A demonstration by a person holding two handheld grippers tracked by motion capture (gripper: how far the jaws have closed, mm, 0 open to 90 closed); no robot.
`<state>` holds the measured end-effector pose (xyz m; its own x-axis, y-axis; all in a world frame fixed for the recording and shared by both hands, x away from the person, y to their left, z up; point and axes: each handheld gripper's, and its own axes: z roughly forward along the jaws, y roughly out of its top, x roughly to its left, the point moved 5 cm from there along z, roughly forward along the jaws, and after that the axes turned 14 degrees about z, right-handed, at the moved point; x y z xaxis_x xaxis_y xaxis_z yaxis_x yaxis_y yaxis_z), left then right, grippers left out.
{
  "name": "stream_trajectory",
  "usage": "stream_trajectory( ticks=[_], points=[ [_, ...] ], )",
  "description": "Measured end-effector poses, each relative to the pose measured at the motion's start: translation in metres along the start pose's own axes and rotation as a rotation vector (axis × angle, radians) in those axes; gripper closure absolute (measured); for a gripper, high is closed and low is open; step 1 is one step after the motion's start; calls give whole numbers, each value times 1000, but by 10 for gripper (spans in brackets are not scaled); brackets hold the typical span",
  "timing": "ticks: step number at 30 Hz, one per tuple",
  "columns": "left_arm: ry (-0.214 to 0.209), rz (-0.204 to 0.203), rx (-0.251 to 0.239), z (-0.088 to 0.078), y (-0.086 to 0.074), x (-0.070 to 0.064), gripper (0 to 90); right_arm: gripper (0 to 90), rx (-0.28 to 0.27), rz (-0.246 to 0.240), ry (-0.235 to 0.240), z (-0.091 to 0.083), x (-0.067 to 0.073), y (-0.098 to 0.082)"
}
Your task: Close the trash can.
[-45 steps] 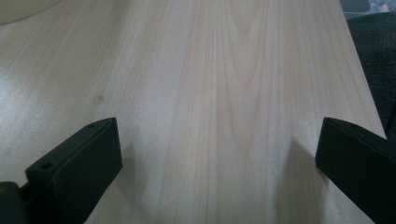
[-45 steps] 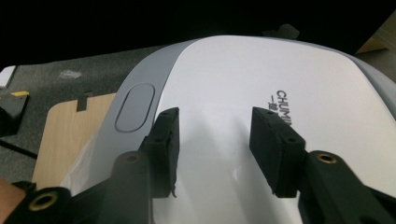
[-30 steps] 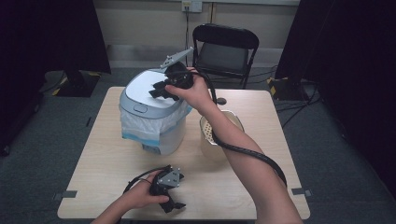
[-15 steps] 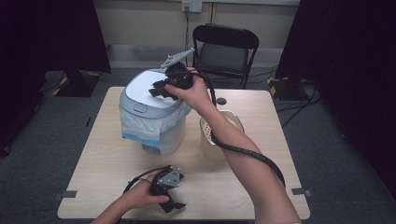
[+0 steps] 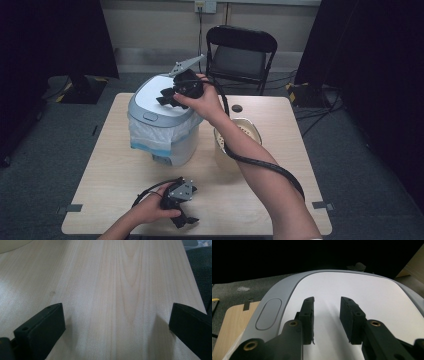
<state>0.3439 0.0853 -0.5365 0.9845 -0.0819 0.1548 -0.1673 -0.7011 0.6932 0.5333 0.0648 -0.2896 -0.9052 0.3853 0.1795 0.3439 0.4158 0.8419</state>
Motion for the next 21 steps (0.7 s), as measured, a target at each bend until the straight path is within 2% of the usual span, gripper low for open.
stream_trajectory(
  ticks=[2,4,5,7,14,16,21],
  points=[
    [0,0,0,0,0,0,0,637,-3,4,4,0,0,0],
    [0,0,0,0,0,0,0,513,5,-4,12,0,1,0],
    [0,0,0,0,0,0,0,422,8,-11,-10,0,1,0],
    [0,0,0,0,0,0,0,334,19,2,-16,-1,1,0],
    [1,-2,9,0,-1,0,0,201,10,38,-45,-11,-3,-1],
    [1,-3,16,-1,-1,0,0,190,7,44,-59,-15,-4,-1],
    [2,-1,8,-1,0,0,0,150,4,55,-40,-22,0,-3]
  ],
)
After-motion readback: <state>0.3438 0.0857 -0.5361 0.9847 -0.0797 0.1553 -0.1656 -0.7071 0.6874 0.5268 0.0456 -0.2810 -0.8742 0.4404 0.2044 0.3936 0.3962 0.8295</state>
